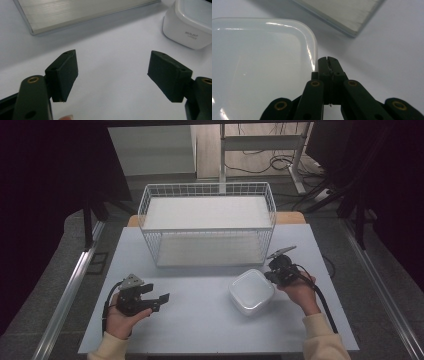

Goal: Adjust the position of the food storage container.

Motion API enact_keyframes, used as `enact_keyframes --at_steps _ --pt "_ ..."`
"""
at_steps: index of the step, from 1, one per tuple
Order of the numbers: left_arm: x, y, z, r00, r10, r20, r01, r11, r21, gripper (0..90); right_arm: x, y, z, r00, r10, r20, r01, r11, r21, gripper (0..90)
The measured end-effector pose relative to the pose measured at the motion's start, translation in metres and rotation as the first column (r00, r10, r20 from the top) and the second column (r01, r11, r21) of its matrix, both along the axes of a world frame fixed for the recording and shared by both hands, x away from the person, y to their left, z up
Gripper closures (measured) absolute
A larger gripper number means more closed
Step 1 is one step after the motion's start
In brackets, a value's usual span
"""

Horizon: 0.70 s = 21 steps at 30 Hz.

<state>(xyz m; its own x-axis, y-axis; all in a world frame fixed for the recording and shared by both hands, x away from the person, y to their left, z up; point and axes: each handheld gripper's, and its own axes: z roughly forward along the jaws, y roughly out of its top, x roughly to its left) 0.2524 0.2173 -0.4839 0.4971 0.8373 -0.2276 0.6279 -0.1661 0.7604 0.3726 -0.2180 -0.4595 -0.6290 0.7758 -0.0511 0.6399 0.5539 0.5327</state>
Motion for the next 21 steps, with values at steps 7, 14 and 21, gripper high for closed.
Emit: enact_keyframes --at_steps 7,14,21 --pt "0.0 0.0 0.001 1.0 0.0 0.001 0.0 1.0 0.001 23.7 -0.003 0.018 -0.001 0.999 0.045 -0.004 -0.045 0.999 0.001 89.6" --pt "0.0 0.001 0.001 1.0 0.0 0.0 0.0 1.0 -0.001 23.7 -0.01 0.042 -0.002 0.993 0.117 -0.016 -0.117 0.9931 0.005 89.6" --pt "0.0 0.001 0.0 1.0 -0.004 -0.004 0.004 1.0 0.002 23.7 -0.018 0.06 -0.003 0.985 0.171 -0.023 -0.171 0.9853 0.007 89.6"
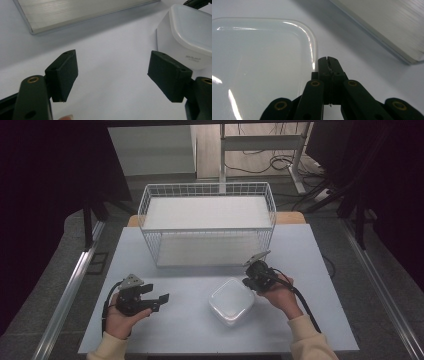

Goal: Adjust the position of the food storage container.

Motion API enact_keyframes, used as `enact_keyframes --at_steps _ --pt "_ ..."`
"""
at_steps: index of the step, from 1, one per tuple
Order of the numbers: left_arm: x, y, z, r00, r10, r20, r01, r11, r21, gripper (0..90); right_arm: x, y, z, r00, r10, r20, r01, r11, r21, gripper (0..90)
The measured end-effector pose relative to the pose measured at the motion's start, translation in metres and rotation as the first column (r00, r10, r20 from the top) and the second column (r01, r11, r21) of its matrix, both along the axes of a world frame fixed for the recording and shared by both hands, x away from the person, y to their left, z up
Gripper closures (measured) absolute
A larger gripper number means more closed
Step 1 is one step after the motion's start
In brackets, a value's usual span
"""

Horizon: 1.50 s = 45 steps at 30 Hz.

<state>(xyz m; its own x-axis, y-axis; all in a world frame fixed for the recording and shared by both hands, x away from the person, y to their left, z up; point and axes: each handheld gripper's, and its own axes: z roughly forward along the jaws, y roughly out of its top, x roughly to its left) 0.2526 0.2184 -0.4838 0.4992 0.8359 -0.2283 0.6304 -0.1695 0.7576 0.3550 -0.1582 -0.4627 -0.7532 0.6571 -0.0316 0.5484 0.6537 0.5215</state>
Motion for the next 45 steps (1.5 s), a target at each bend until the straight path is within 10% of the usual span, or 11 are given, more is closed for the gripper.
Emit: enact_keyframes --at_steps 10,22,27,45 --pt "-0.001 0.0 0.001 1.0 0.003 0.005 -0.003 1.0 -0.005 23.7 -0.009 -0.01 0.014 0.9986 -0.014 0.052 0.012 0.9989 0.046 89.6" --pt "-0.001 0.001 0.002 1.0 0.007 0.003 -0.007 1.0 -0.007 23.7 -0.061 -0.056 0.017 0.9933 -0.106 0.045 0.101 0.9902 0.096 89.6" --pt "-0.001 0.002 0.002 0.9999 0.012 0.003 -0.012 0.9999 -0.002 23.7 -0.064 -0.05 0.0 0.9936 -0.111 -0.021 0.112 0.9928 0.042 89.6" --pt "-0.001 0.011 0.004 0.999 0.039 0.021 -0.038 0.9992 -0.008 23.8 -0.057 -0.03 -0.013 0.9947 -0.092 -0.046 0.093 0.9957 0.01 89.6"
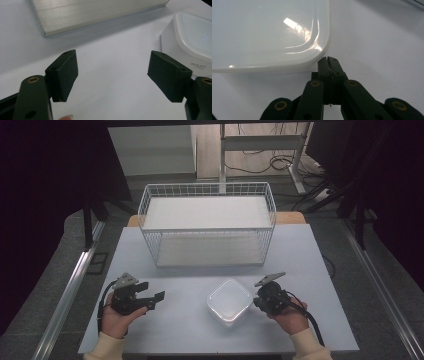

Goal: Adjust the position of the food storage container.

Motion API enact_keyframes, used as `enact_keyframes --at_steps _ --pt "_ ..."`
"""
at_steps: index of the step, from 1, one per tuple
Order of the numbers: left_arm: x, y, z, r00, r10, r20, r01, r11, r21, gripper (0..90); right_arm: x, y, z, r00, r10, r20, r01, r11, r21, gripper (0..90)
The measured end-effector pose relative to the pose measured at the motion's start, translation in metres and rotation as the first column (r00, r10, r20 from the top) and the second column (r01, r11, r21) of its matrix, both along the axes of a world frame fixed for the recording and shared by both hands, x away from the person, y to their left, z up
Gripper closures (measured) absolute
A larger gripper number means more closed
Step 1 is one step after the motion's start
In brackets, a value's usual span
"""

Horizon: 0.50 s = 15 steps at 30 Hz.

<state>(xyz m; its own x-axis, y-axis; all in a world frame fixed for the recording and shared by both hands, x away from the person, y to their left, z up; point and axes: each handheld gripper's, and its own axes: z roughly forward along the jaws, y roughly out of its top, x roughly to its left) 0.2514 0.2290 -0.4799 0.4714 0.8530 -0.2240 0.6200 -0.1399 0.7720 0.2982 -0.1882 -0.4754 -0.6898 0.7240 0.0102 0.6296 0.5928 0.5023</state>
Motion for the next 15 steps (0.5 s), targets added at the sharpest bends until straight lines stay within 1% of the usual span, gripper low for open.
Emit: enact_keyframes --at_steps 4,7,8,10,15 --pt "0.0002 0.0 -0.0004 1.0 0.001 -0.002 -0.001 1.0 0.001 23.8 0.003 0.0006 -0.0002 0.9999 -0.012 0.0 0.012 0.9999 0.005 89.6" --pt "-0.0008 -0.0015 0.0003 0.9999 0.002 0.012 -0.002 1.0 0.006 24.2 0.005 0.0015 0.0004 0.9998 -0.018 0.001 0.018 0.9998 0.011 89.6" --pt "-0.001 -0.0026 0.0008 0.9998 -0.006 0.02 0.005 0.9999 0.011 24.2 0.0063 0.0025 -0.0008 0.9998 -0.018 -0.001 0.018 0.9998 0.012 89.6" --pt "-0.0009 -0.0031 0.0008 0.9998 -0.007 0.021 0.007 0.9999 0.013 24.2 0.0069 0.0032 -0.0015 0.9998 -0.019 0.0 0.019 0.9998 0.01 89.6" --pt "0.0002 -0.0029 -0.0015 1.0 -0.004 0.007 0.004 0.9999 0.012 24.2 0.0091 0.0085 -0.0032 0.9999 -0.016 -0.005 0.016 0.9998 0.012 89.6"
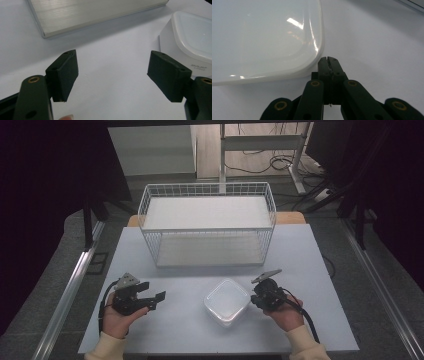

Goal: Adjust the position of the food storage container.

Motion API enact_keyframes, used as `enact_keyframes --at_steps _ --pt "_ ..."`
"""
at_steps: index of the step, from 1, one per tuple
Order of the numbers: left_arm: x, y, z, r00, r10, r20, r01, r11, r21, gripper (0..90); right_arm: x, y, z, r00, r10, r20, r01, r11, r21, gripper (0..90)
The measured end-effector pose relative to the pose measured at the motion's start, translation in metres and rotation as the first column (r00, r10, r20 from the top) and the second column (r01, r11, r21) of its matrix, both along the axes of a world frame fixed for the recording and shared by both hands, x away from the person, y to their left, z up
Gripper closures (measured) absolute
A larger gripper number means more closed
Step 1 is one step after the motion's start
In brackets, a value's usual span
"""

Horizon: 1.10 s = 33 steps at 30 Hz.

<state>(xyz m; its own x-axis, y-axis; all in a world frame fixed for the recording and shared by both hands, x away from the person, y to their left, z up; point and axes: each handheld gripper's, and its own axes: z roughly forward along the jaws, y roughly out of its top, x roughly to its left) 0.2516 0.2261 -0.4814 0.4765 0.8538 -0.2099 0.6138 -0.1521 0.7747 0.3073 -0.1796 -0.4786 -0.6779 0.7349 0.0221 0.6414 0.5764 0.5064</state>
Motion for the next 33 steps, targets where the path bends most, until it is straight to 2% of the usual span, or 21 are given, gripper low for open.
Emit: enact_keyframes --at_steps 10,16,22,24,25,28,33 --pt "0.0 0.0 -0.001 1.0 0.0 -0.006 0.0 1.0 -0.003 24.1 0.003 0.018 -0.001 0.9999 0.015 -0.001 -0.015 0.9999 0.0 89.6" --pt "0.0 0.001 0.0 1.0 0.002 -0.007 -0.002 1.0 -0.003 24.1 0.006 0.026 -0.004 0.9995 0.019 -0.025 -0.019 0.9998 0.0 89.6" --pt "0.0 0.003 0.0 1.0 0.006 -0.006 -0.006 1.0 -0.007 24.1 -0.007 0.018 -0.001 0.9994 0.02 -0.029 -0.02 0.9998 0.003 89.6" --pt "0.0 0.002 0.0 1.0 0.003 -0.007 -0.003 1.0 -0.003 24.1 -0.012 0.018 -0.002 0.9989 0.031 -0.035 -0.032 0.9995 -0.003 89.6" --pt "0.0 0.002 0.0 1.0 0.002 -0.007 -0.002 1.0 -0.002 24.1 -0.017 0.023 -0.004 0.9973 0.054 -0.05 -0.054 0.9985 -0.007 89.6" --pt "0.0 0.001 0.0 1.0 0.001 -0.005 -0.001 1.0 -0.002 24.1 -0.018 0.029 -0.006 0.9966 0.069 -0.045 -0.071 0.997 -0.032 89.6" --pt "0.0 0.001 -0.001 1.0 0.003 -0.008 -0.003 1.0 -0.002 24.1 -0.012 0.037 -0.003 0.9969 0.069 -0.036 -0.07 0.9973 -0.021 89.5"
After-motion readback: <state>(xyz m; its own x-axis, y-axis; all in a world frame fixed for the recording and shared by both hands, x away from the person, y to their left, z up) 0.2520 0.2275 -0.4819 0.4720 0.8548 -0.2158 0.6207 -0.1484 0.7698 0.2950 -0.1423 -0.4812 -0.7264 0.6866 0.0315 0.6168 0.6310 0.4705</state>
